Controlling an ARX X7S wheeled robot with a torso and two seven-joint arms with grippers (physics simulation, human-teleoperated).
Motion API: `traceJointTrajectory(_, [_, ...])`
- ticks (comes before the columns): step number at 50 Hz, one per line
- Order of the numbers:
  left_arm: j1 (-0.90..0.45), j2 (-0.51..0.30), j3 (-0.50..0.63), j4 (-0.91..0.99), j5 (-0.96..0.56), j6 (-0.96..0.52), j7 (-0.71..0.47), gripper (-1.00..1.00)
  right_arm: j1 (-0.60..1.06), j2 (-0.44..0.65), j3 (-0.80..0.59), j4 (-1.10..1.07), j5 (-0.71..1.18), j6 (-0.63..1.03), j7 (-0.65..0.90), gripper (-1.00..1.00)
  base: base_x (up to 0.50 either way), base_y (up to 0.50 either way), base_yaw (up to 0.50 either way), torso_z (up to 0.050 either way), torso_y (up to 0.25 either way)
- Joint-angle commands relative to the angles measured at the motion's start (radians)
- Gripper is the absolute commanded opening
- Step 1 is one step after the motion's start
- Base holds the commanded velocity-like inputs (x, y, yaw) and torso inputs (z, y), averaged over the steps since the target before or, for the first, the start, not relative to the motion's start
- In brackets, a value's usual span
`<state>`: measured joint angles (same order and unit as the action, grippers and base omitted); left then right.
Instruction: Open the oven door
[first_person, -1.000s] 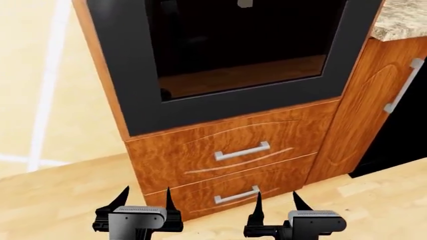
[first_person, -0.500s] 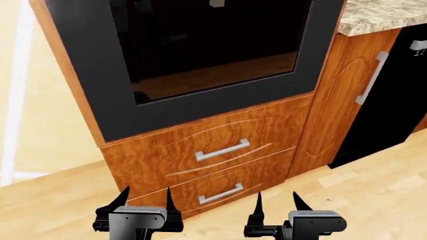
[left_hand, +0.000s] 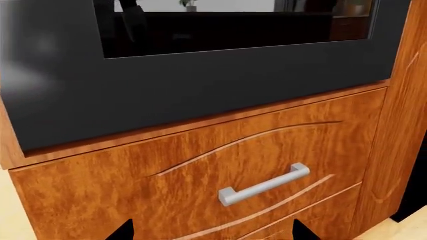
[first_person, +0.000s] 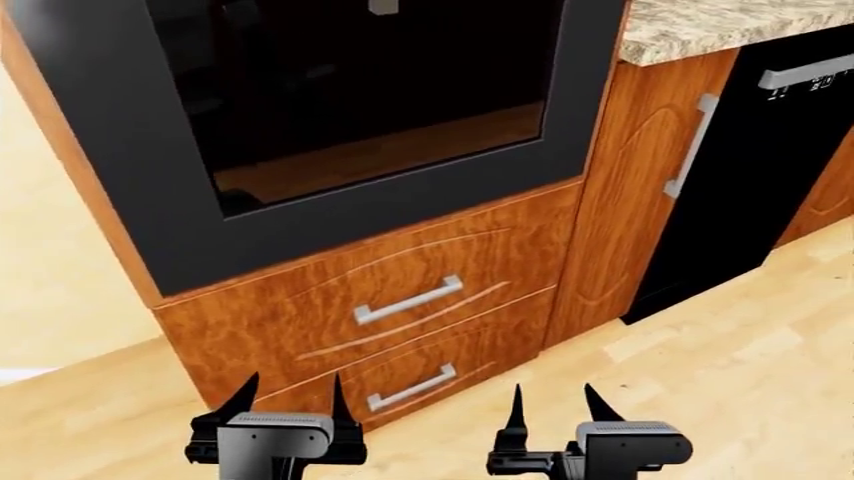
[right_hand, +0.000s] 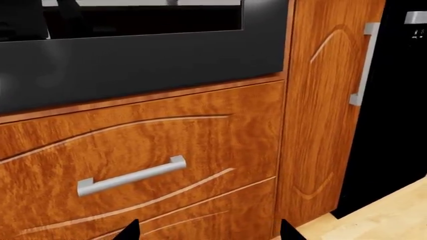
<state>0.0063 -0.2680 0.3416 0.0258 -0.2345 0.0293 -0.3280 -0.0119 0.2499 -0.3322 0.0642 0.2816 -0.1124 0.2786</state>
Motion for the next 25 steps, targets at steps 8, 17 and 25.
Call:
traceJointTrajectory(8, [-0.001,-0.001,0.006,-0.015,-0.004,0.015,-0.002,1.00,0.003,0.007,-0.016,0.005,-0.014,-0.007,0.004,1.00,0.04,0.07,0.00,0.000,0.000])
traceJointTrajectory(17, [0.000,-0.005,0.008,-0.012,-0.007,0.014,-0.005,1.00,0.006,0.010,-0.022,0.005,-0.017,-0.001,0.009,1.00,0.19,0.39,0.00,0.000,0.000])
traceJointTrajectory(25, [0.002,-0.008,0.010,-0.005,-0.008,0.012,-0.009,1.00,0.005,0.011,-0.024,0.005,-0.014,-0.004,0.011,1.00,0.19,0.40,0.00,0.000,0.000])
